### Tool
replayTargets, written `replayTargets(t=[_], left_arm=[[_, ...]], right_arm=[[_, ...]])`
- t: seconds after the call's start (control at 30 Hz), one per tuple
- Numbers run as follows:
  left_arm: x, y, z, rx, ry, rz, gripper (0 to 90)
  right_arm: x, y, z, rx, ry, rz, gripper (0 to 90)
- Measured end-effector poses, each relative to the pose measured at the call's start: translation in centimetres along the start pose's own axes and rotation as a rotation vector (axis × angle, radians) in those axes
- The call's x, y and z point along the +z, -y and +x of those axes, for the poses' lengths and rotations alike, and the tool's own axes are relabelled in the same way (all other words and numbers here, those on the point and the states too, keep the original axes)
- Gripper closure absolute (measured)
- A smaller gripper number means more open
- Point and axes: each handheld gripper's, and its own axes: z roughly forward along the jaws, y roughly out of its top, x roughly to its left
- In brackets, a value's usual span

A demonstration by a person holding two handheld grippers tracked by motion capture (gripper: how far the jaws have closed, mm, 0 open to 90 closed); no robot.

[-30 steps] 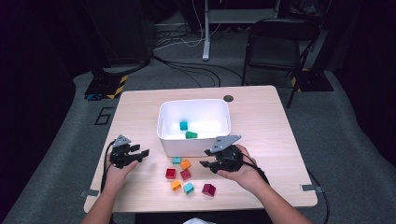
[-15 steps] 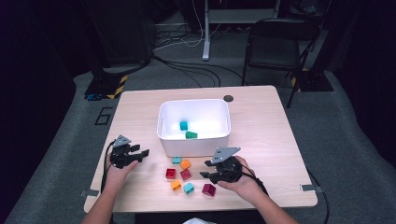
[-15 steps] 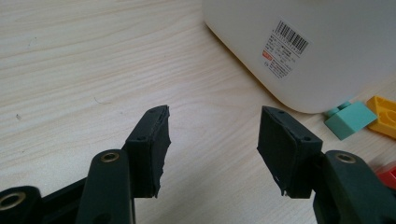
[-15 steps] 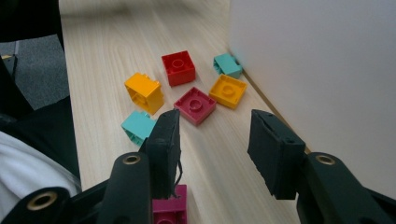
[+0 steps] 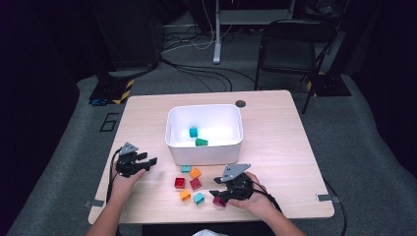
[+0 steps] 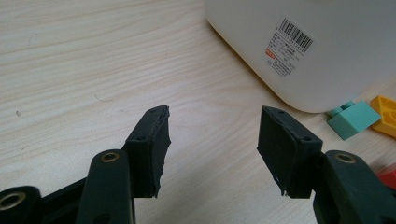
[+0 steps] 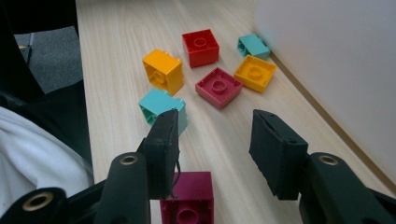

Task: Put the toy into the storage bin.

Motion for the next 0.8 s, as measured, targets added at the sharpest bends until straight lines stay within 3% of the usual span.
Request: replayTargets(t=[0.33, 0.8], left_arm=[[0.3, -0.3, 0.1, -0.004, 0.004, -0.001, 43.0], [0.6, -0.6, 0.0, 0.007, 0.017, 0.000, 43.0]], right_arm=[[0.7, 1.1, 0.5, -0.011, -0.030, 0.025, 51.5], [1.4, 2.2, 0.7, -0.026, -0.034, 0.084, 51.7]])
